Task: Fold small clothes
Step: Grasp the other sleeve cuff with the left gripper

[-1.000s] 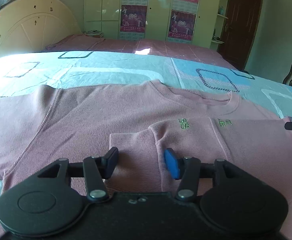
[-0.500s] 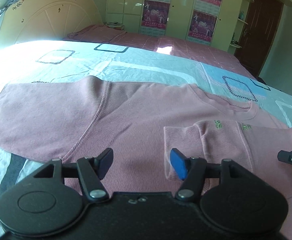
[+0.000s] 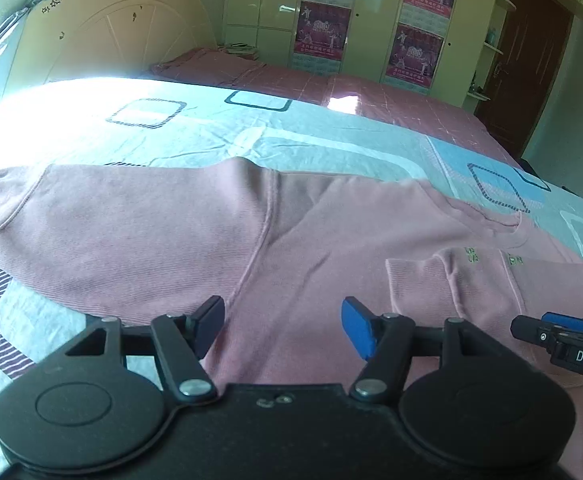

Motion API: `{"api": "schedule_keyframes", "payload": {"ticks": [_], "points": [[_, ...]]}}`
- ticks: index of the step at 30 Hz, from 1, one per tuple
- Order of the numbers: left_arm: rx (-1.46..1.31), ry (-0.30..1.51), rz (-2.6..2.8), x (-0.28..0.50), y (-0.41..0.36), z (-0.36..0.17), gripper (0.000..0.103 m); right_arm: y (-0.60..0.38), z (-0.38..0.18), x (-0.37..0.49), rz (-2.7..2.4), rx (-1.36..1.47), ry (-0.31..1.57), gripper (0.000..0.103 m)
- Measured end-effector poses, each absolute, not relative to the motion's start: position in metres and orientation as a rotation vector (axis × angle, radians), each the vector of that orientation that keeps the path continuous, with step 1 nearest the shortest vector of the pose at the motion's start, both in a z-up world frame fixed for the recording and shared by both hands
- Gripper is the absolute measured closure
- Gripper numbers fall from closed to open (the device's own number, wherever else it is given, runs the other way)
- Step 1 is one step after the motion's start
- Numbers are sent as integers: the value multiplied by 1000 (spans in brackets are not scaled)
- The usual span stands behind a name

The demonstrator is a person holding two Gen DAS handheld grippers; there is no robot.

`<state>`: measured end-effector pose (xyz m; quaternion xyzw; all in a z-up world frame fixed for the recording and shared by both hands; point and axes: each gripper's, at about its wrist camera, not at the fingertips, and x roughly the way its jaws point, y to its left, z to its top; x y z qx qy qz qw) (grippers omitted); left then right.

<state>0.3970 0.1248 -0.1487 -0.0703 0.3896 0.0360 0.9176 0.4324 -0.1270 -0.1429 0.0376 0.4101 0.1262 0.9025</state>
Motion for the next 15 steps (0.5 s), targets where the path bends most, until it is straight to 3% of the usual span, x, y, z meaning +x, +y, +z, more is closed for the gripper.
{"api": "schedule_keyframes", "payload": {"ticks": [15], "points": [[-204,795,223,384,249,-142,37,-65,-155,445,246,66,913,53]]}}
